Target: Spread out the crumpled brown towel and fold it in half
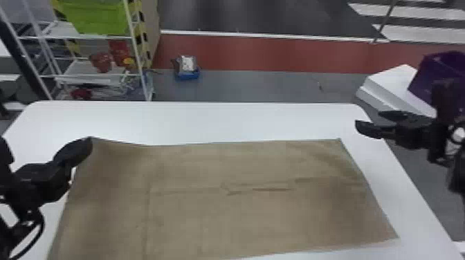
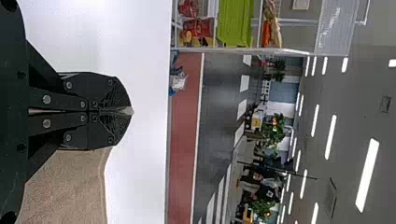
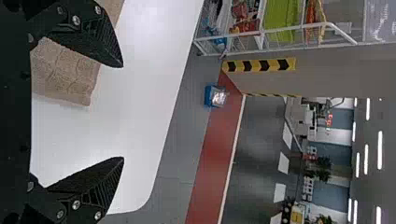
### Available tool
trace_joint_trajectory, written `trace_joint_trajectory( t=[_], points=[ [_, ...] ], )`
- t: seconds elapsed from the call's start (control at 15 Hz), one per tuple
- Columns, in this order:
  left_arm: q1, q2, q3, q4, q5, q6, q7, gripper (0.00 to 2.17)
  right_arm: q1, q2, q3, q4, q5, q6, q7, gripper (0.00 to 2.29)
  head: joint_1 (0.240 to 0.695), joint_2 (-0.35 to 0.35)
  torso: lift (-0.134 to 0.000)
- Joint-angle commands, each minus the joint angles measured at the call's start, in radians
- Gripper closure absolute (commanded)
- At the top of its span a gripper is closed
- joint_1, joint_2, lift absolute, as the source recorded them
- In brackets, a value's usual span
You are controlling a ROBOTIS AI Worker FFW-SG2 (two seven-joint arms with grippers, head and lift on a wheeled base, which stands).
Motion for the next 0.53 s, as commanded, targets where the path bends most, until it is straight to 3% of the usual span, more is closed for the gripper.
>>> trace_joint_trajectory(
  t=[0.0, 0.13, 0.33, 0.47],
  points=[
    [-0.001, -0.004, -0.015, 0.000, -0.008, -0.009, 0.003, 1.44, -0.079, -0.042, 0.067, 0.102, 0.064, 0.045, 0.043, 0.28, 0.695, -0.082, -0.124],
    [0.000, -0.004, -0.015, 0.000, -0.008, -0.021, 0.001, 1.44, -0.135, -0.047, 0.148, 0.219, 0.150, 0.039, 0.061, 0.38, 0.695, -0.086, -0.124],
    [0.007, -0.004, -0.014, 0.000, -0.009, -0.024, 0.001, 1.44, -0.247, -0.079, 0.266, 0.411, 0.179, 0.027, 0.078, 0.41, 0.695, -0.078, -0.124],
    [0.014, -0.004, -0.014, -0.002, -0.009, -0.046, 0.000, 1.44, -0.291, -0.083, 0.330, 0.452, 0.225, 0.027, 0.121, 0.41, 0.695, -0.068, -0.124]
  ],
)
